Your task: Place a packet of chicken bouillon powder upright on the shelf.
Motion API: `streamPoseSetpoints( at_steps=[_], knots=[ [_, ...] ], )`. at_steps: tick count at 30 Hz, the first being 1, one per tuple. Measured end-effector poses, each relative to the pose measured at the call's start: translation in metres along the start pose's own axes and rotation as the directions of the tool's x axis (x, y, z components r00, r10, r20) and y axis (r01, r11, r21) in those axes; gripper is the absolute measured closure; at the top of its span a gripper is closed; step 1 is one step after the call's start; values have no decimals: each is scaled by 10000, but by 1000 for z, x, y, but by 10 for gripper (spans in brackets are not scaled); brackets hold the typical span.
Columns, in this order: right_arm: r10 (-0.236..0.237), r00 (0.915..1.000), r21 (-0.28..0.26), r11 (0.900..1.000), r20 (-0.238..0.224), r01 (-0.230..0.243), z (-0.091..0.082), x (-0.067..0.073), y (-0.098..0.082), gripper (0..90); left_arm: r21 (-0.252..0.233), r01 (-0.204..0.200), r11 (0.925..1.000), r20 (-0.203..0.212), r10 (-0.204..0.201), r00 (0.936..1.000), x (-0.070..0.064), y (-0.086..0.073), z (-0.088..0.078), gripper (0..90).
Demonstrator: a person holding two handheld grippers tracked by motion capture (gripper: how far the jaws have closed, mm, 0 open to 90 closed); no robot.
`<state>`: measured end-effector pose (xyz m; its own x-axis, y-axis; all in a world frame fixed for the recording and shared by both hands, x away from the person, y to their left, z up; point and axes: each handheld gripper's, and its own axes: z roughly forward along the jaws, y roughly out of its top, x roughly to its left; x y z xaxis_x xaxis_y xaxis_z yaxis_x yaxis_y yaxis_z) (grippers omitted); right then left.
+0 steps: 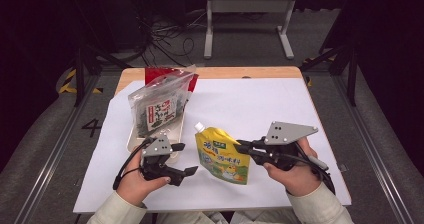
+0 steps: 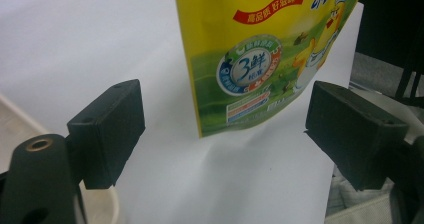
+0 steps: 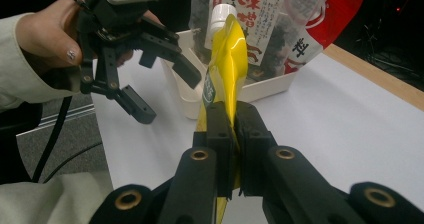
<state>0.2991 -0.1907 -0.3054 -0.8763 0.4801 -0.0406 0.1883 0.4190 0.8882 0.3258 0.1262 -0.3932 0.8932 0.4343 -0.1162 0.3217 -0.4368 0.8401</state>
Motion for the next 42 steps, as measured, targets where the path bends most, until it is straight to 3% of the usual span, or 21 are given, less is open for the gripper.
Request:
streamPoseSetpoints(
  at_steps=[5,9,13,14,16,20,24,33,38,42],
  knots=[
    [-81,9999,-134,9999,-66,80,0,4,2,855,-260,-11,9997,387,21,9992,2,3,12,160],
    [-101,9997,-268,9996,-227,95,-1,7,3,855,-620,-103,9980,998,165,9949,3,5,21,163],
    [-119,9992,-472,9988,-389,100,0,8,3,855,-806,-583,9950,1478,698,9866,-2,8,28,208],
    [-115,9991,-519,9986,-408,93,0,8,3,855,-789,-878,9930,1490,988,9839,-5,9,29,247],
    [-107,9991,-599,9982,-403,83,-1,8,3,854,-833,-1044,9910,1363,1152,9840,-7,10,28,320],
    [3,9992,-717,9974,-408,-32,0,6,2,854,-1187,-936,9885,1467,1107,9830,-7,11,25,443],
    [90,9995,-833,9965,-311,-116,0,6,2,852,-1220,-1277,9843,1640,1469,9755,-9,12,20,683],
    [270,9993,-773,9966,-270,-290,1,2,1,841,-654,-1181,9908,1810,1282,9751,-15,17,14,764],
    [312,9991,-827,9960,-295,-336,1,2,1,822,-584,-1187,9912,1704,1271,9771,-17,19,10,779],
    [407,9988,-1086,9931,-269,-434,0,2,1,733,-495,-1217,9913,1750,1286,9761,-19,22,3,780]
  ],
)
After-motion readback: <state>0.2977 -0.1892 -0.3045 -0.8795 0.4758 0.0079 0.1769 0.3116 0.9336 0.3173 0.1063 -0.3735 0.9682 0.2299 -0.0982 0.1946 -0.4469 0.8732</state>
